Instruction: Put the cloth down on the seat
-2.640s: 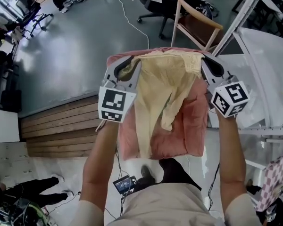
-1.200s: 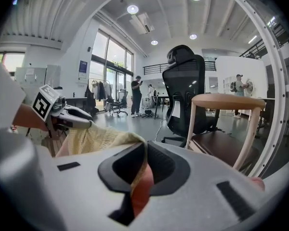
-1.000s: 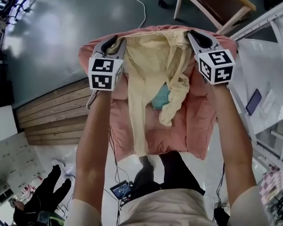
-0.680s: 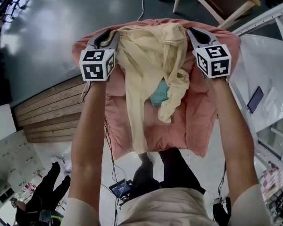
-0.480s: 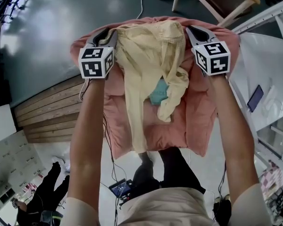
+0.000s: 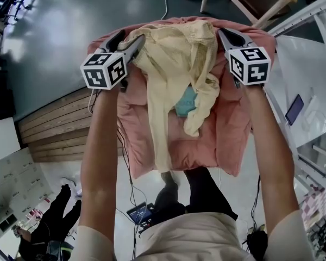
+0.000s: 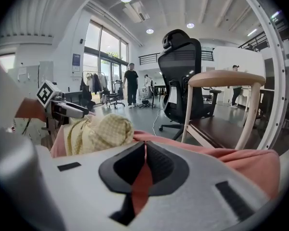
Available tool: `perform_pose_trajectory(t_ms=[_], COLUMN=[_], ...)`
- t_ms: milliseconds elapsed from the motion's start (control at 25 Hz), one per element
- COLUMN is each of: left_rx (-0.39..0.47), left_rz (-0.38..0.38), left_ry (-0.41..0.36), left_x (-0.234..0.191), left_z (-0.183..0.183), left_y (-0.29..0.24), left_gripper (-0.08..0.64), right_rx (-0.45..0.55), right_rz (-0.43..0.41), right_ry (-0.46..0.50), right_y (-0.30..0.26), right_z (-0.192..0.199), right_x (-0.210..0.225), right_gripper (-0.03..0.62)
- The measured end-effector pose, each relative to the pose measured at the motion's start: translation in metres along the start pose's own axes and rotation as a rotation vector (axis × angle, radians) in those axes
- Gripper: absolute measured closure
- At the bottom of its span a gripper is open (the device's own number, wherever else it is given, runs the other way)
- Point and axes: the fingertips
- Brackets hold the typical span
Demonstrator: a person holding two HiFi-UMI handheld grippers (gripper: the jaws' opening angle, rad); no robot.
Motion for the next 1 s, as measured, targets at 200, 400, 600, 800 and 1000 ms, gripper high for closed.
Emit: perform_pose_trajectory(t_ms=[200, 400, 600, 800, 1000], left_rx=[0.013, 0.084, 0.171, 0.275, 0.326], left_rz=[-0.087, -0.11, -0.097, -0.063, -0.027], left_ry=[-0.084, -0.174, -0.204, -0.244, -0.268], left_x=[0.002, 0.027, 0.062, 0.109, 0.152], left_z=[-0.015, -0.047, -0.072, -0.096, -0.12], left_y=[0.034, 0.083, 0.143, 0.21, 0.284], left_gripper=[0.281, 0.284, 0.341, 0.514, 0.538], right_rx=[0.02, 0.078, 0.154, 0.228, 0.276], right_rz=[0.015, 0.01, -0.027, -0.085, -0.128], right_ry=[0.003, -0.01, -0.016, -0.005, 0.009], right_y=[0.025, 0.061, 0.107, 0.16, 0.228], right_z=[-0.011, -0.037, -0.072, -0.102, -0.134], right_x=[-0.007, -0.028, -0.073, -0.125, -0.178], right_gripper=[0.589, 0.589, 0.598, 0.598, 0.598])
Point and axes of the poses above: the fingertips, and each gripper's own axes: y backward along the fingers, x to its right, z out of its underside, and after that the axes turned 1 degree about z, right-handed
